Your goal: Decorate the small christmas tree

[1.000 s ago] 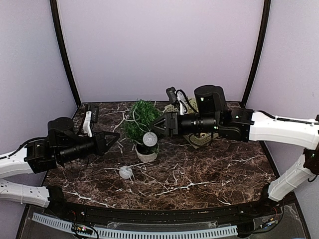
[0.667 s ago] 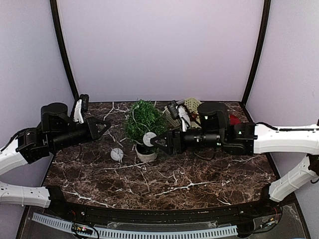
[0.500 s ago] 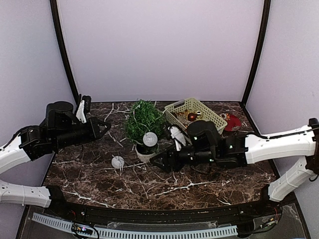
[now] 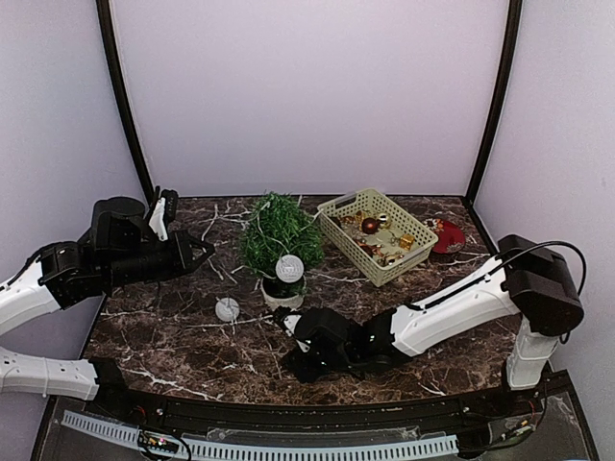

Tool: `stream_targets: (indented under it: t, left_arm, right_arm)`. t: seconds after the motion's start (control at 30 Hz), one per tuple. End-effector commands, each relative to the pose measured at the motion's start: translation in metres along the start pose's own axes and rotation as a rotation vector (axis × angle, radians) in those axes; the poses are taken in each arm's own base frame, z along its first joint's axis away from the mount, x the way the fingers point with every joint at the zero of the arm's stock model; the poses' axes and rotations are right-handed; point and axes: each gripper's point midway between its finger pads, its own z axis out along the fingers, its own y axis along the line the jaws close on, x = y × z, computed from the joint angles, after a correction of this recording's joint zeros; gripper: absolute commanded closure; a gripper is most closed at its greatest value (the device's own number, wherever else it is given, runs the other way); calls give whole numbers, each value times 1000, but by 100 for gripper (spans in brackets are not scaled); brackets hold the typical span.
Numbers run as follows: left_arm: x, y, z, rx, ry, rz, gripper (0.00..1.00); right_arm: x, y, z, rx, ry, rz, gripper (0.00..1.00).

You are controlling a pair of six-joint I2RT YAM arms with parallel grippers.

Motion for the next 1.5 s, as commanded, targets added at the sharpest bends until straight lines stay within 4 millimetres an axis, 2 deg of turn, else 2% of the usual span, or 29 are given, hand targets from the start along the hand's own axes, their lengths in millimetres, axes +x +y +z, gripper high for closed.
stream_targets:
  t: [0.0, 0.4, 0.47, 0.5, 0.6, 0.63, 0.7, 0.83, 0.87, 1.0, 1.2, 1.47]
  left_arm:
    - [-5, -3, -4, 9, 1, -10, 100]
    - [-1, -5, -2, 20, 21, -11, 100]
    - [-1, -5, -3, 22, 22, -9, 100]
    - [-1, -5, -3, 21, 21, -9, 100]
    - [-2, -2, -4, 7, 13, 0, 100]
    - [-2, 0, -4, -2, 15, 6, 100]
    - [-3, 5, -5, -20, 10, 11, 100]
    - [-7, 17, -3, -54, 0, 10, 100]
    - [-5, 21, -1, -59, 9, 10, 100]
    - [-8, 41, 5, -114, 8, 4, 100]
    - [-19, 62, 5, -165, -2, 4, 100]
    - [-26, 77, -3, -196, -9, -6, 100]
  right_arm:
    - [-26, 12, 13, 30, -80, -20, 41]
    - [-30, 25, 55, 53, -56, -59, 45]
    - [-30, 26, 62, 56, -51, -62, 53]
    - [-30, 28, 64, 48, -51, -62, 61]
    - [-31, 31, 60, 33, -52, -49, 95]
    - [-31, 29, 55, 36, -54, -42, 100]
    - [-28, 24, 39, 55, -63, -25, 100]
    - [-24, 6, -9, 105, -103, 43, 100]
    - [-13, -3, -18, 125, -86, 57, 100]
    - [4, -32, -53, 209, -80, 132, 100]
    - [24, -82, -91, 385, -84, 229, 100]
    - [29, -128, -124, 424, -132, 372, 100]
